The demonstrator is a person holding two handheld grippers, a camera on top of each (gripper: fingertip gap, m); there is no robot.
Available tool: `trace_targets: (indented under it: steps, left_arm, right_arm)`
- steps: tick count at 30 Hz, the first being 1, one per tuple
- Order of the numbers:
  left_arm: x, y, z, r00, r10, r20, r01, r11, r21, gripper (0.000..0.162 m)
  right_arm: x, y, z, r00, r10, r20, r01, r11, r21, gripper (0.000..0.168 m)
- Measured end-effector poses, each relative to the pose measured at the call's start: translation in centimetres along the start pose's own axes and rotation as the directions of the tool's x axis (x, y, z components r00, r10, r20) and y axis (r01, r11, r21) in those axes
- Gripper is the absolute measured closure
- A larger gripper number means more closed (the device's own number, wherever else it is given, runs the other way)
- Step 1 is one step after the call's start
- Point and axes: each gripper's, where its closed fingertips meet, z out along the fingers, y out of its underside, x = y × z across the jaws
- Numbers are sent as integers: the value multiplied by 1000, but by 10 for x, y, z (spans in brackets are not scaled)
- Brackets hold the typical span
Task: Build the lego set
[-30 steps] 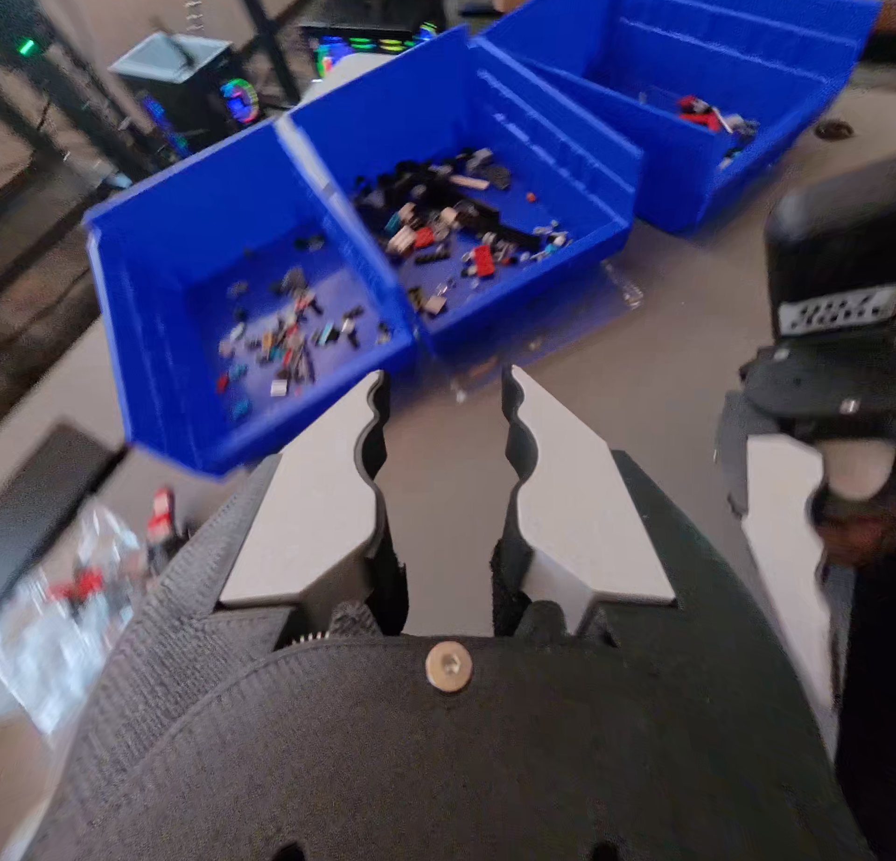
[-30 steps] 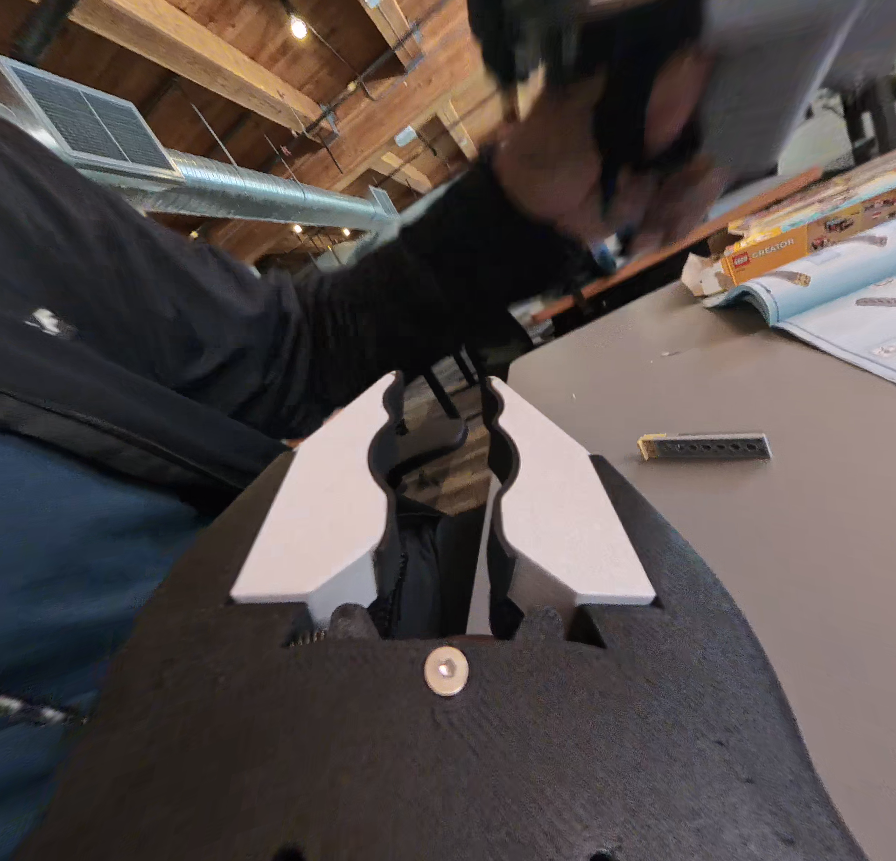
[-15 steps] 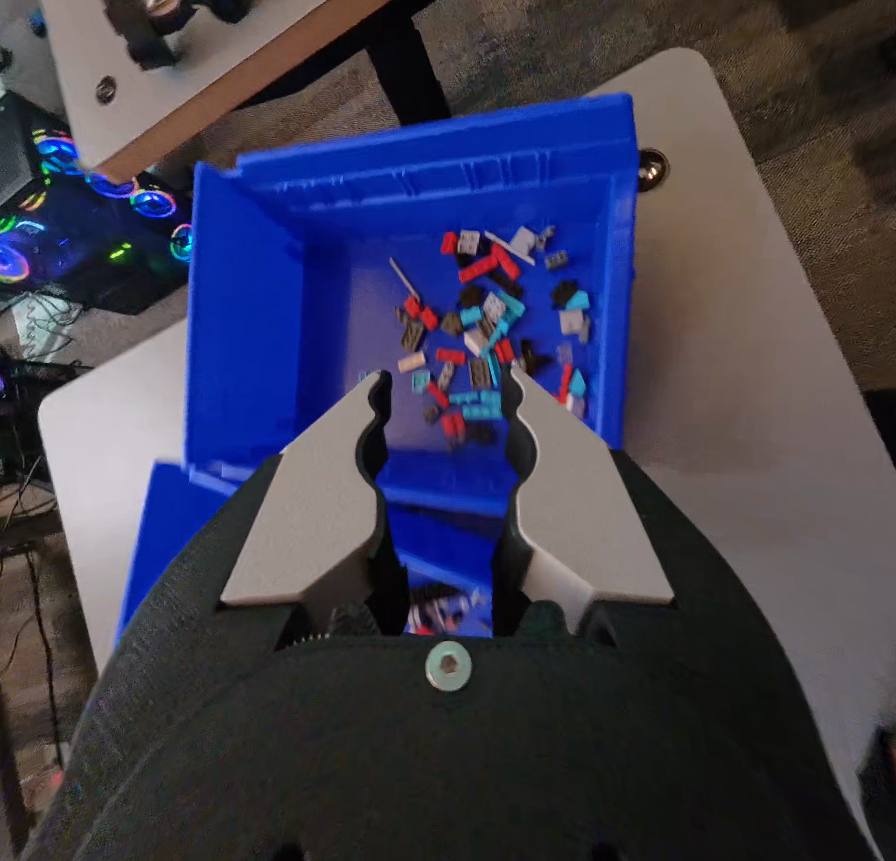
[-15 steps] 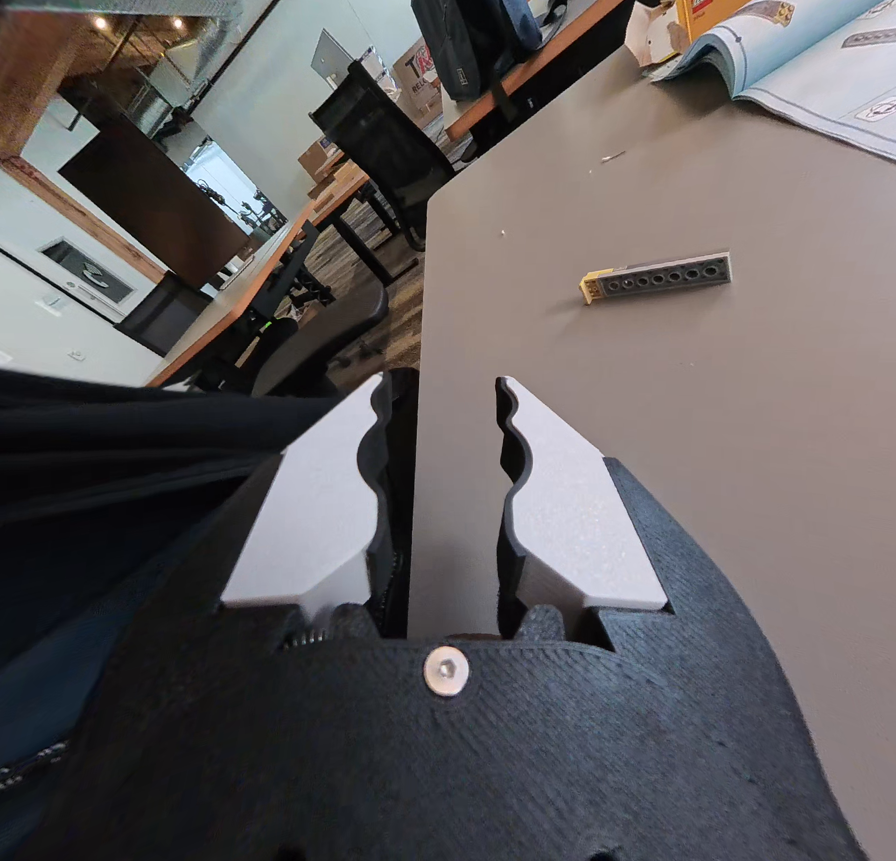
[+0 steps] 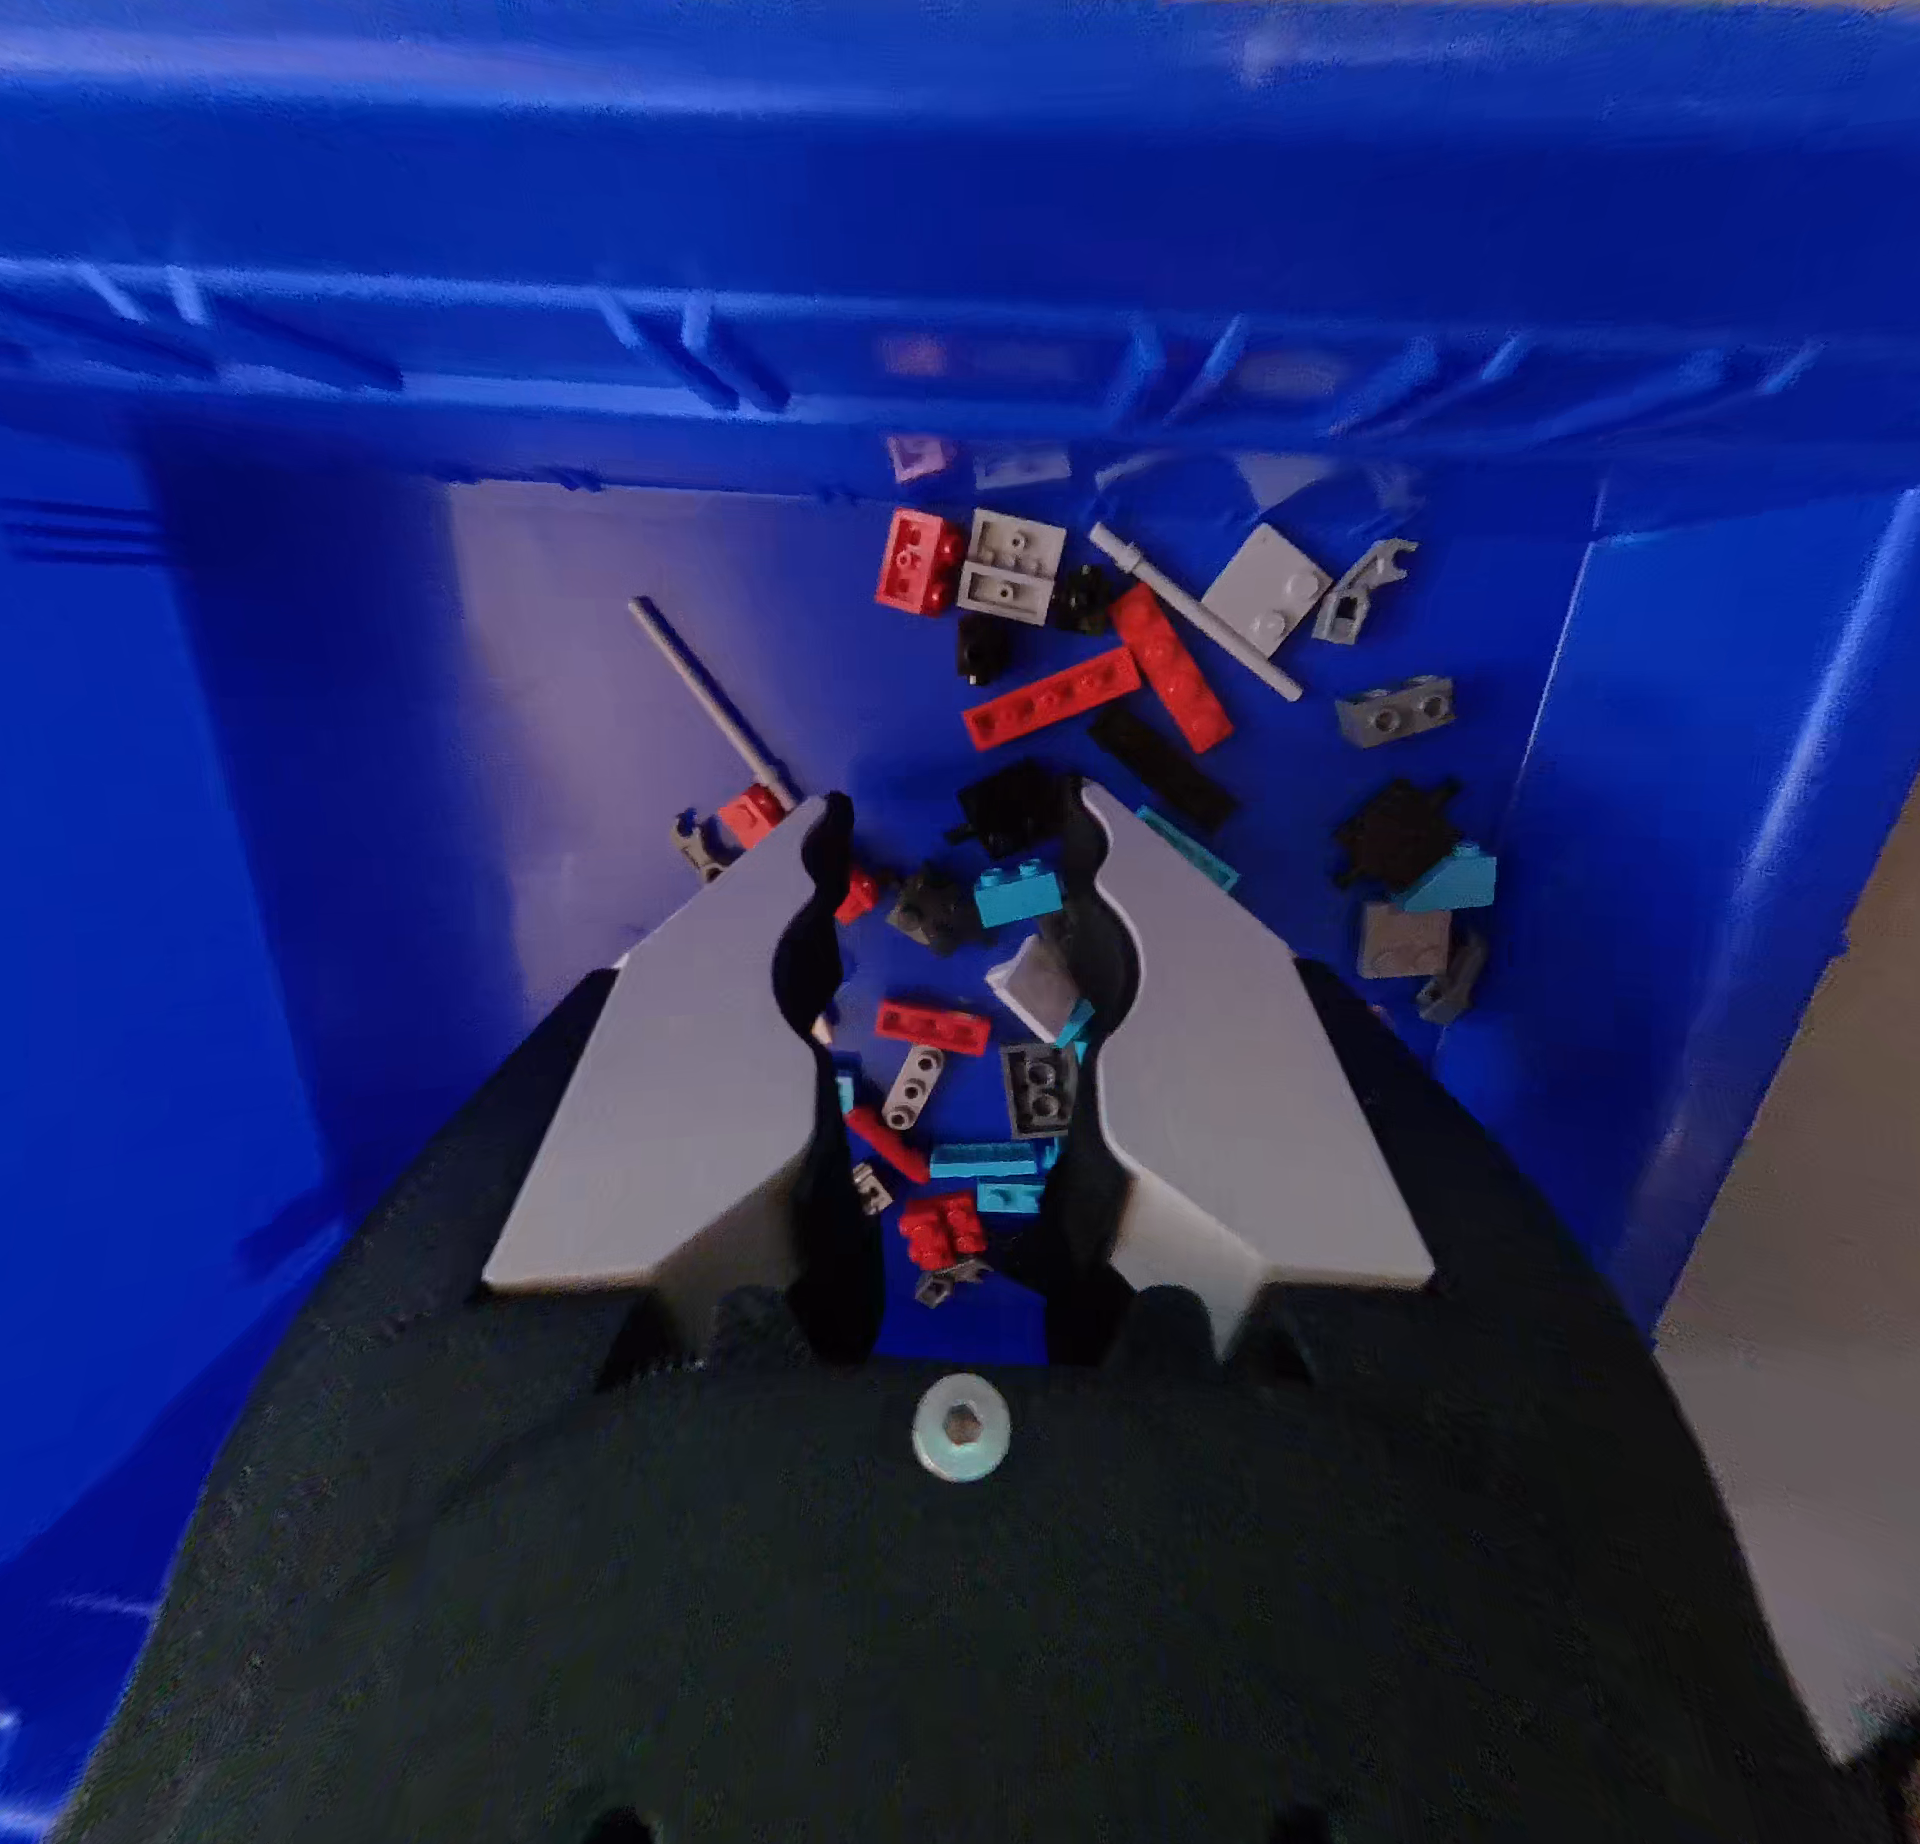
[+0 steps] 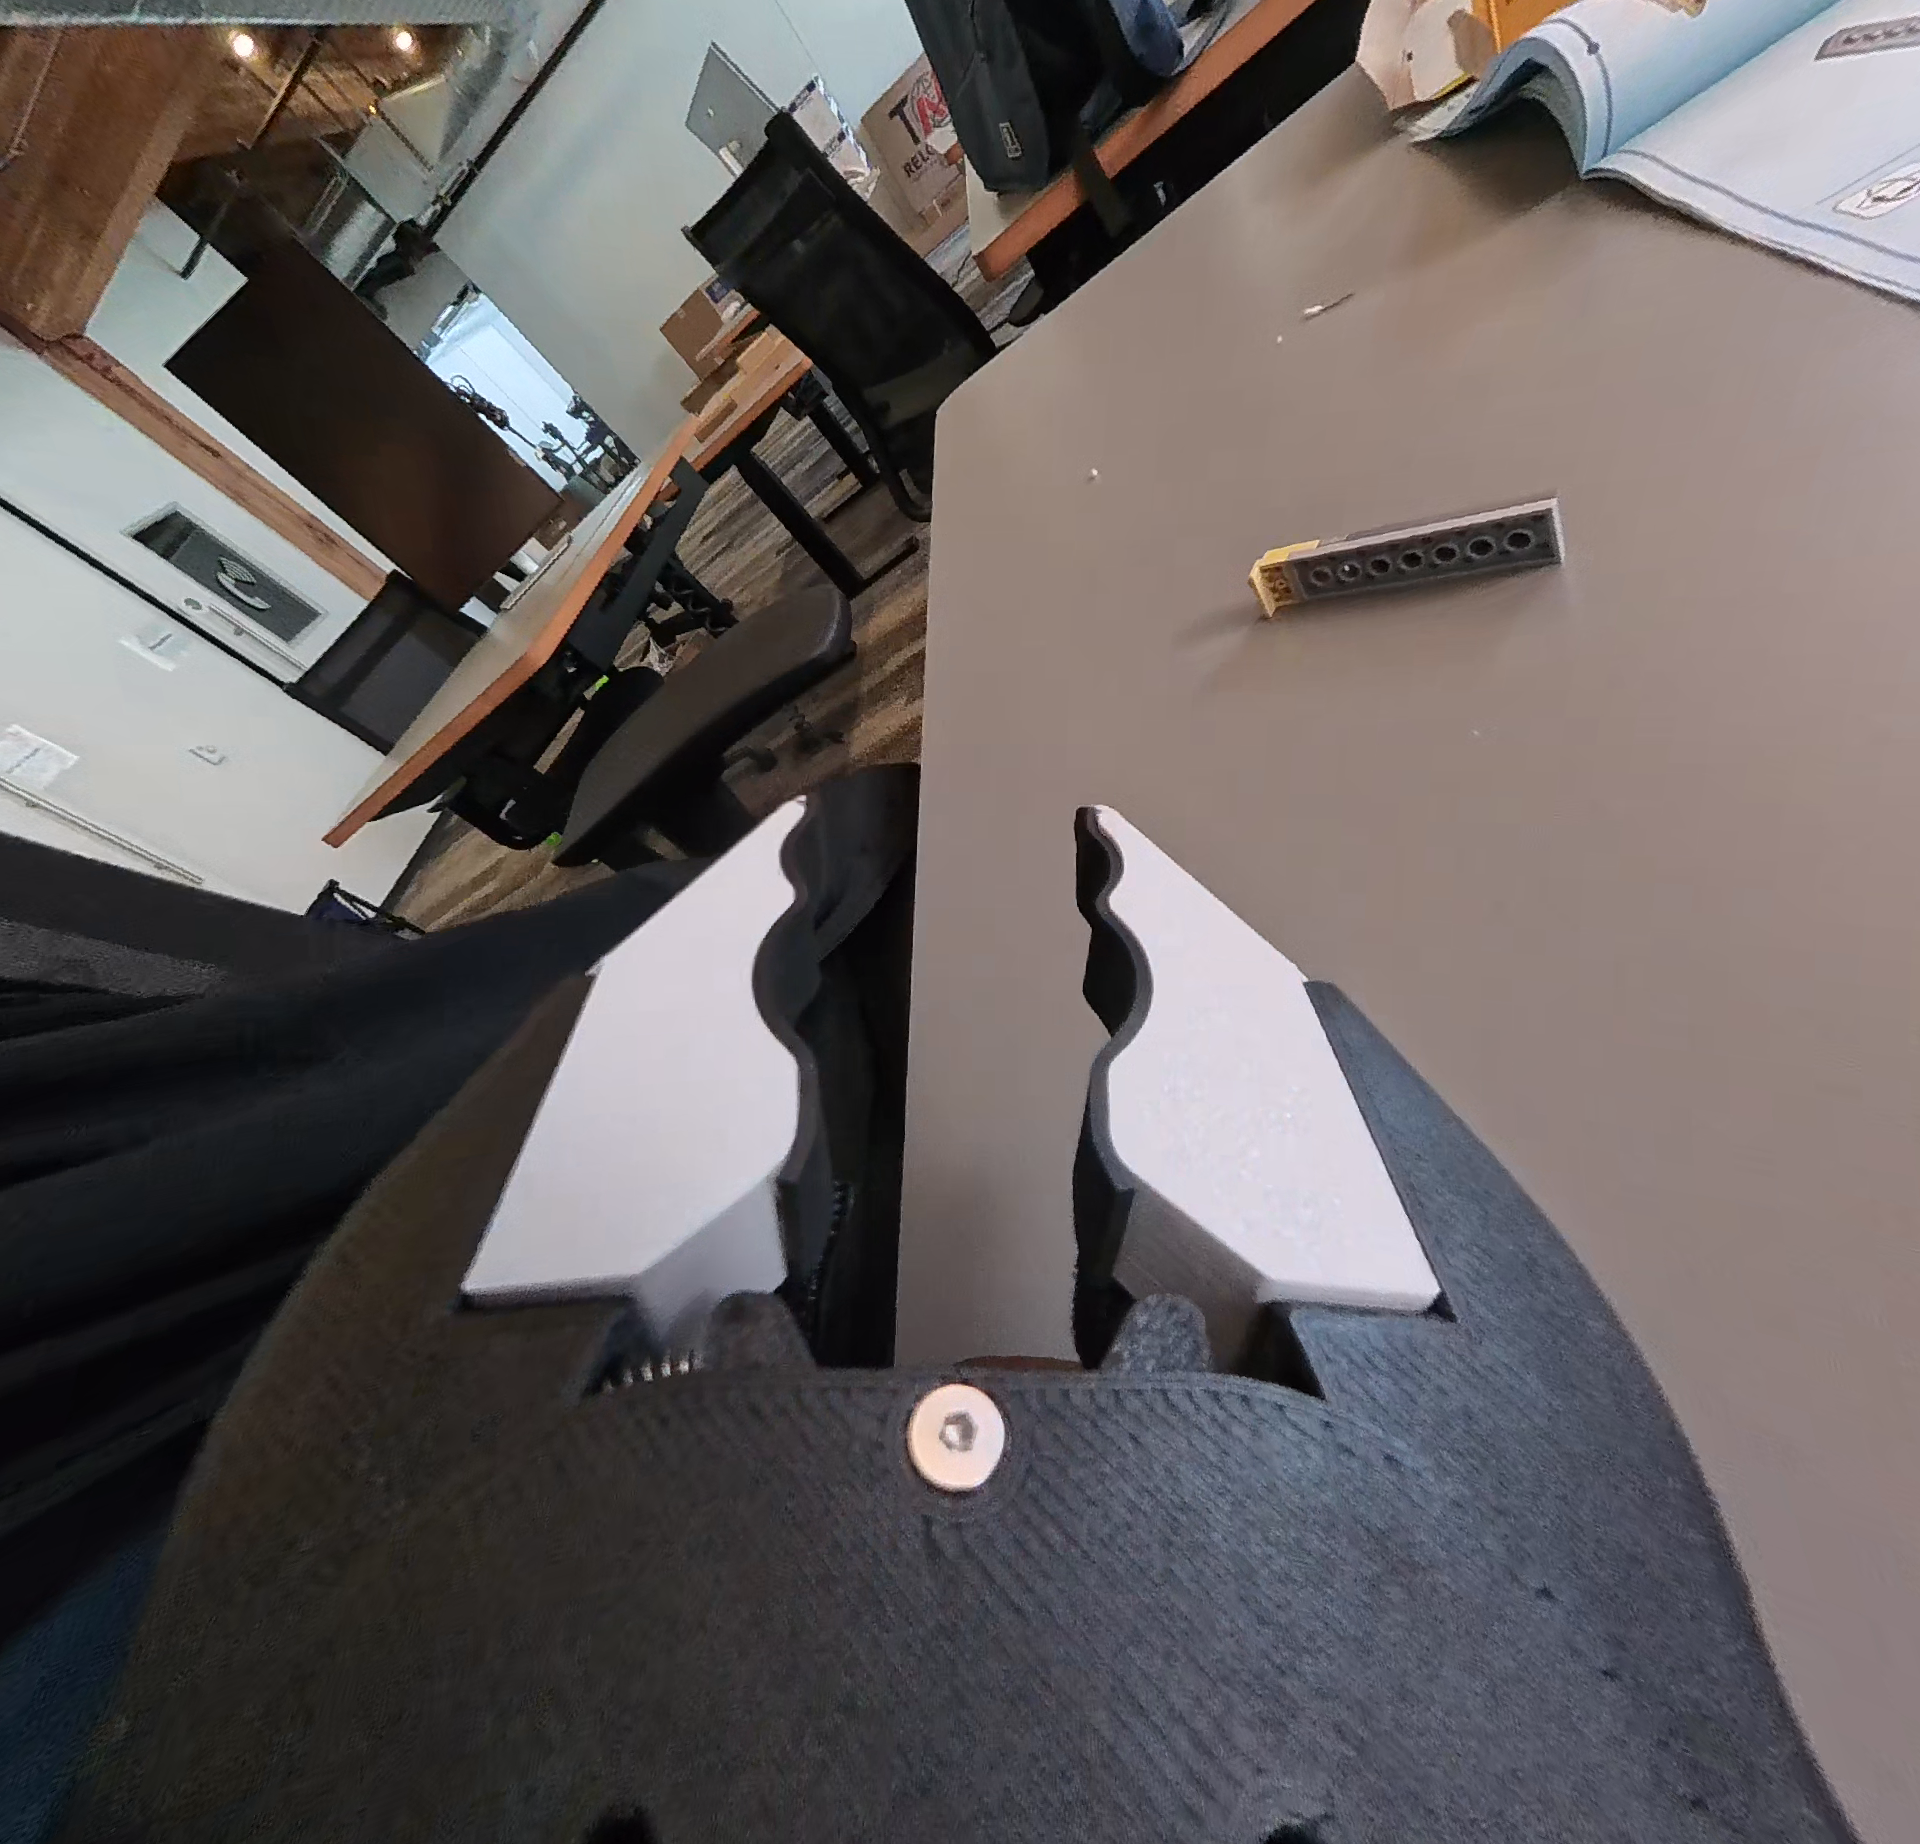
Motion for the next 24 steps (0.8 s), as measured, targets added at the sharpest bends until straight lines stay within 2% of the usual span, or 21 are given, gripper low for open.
trace_targets:
  steps: [1, 6, 12, 18, 21, 24]
  left_arm:
    - [2, 1, 3, 1000, -7, -12, 7, 1000, -12, 121]
    - [6, 1, 3, 998, -33, -47, 32, 999, -30, 127]
    - [7, -3, -5, 998, -36, -45, 36, 999, -1, 125]
    - [6, 7, 4, 1000, -8, -14, 7, 997, -72, 124]
    - [10, 5, 5, 999, -22, -34, 20, 998, -56, 137]
    - [9, 4, 5, 999, -21, -32, 19, 999, -44, 138]
  right_arm:
    - [0, -1, -1, 1000, 2, 1, -2, 1000, 3, 119]
    - [4, -5, -7, 1000, 17, -13, -17, 1000, 23, 119]
    - [8, 1, -3, 999, 5, -44, -6, 1000, -17, 119]
    - [10, 10, 3, 997, -14, -70, 9, 997, -77, 117]
    - [9, 12, 3, 997, -18, -70, 12, 996, -85, 118]
    - [10, 11, 2, 997, -12, -70, 6, 997, -78, 118]
